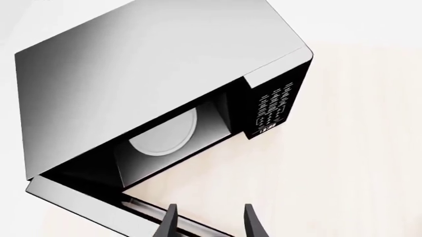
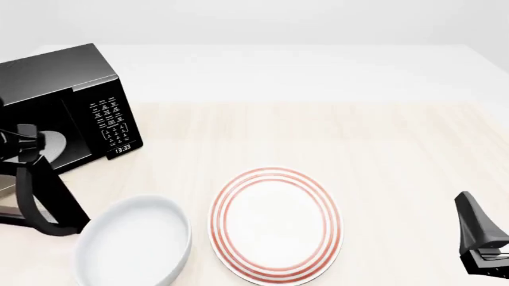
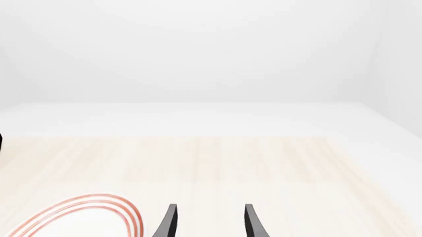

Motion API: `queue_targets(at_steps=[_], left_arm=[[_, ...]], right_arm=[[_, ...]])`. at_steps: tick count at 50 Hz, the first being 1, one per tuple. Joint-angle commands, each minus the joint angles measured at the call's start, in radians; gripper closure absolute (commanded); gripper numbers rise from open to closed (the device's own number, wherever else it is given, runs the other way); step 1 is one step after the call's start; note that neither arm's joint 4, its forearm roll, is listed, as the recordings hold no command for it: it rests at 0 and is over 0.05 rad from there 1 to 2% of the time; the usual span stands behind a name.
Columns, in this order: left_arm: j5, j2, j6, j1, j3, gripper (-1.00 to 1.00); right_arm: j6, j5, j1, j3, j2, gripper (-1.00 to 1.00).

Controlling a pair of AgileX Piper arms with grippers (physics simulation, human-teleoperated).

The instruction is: Open the microwave.

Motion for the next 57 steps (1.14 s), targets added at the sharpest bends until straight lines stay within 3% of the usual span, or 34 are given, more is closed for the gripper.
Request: queue_targets(at_steps=[1,57], left_arm=[[0.015,-0.041,0.003,0.018,0.041,-1.0],[0.102,-0.215,-0.019,0.069,0.12,-1.0]], right_arm=[[0.0,0.0,0.0,0.0,0.0,-1.0],[0.0,0.0,0.0,0.0,0.0,-1.0]])
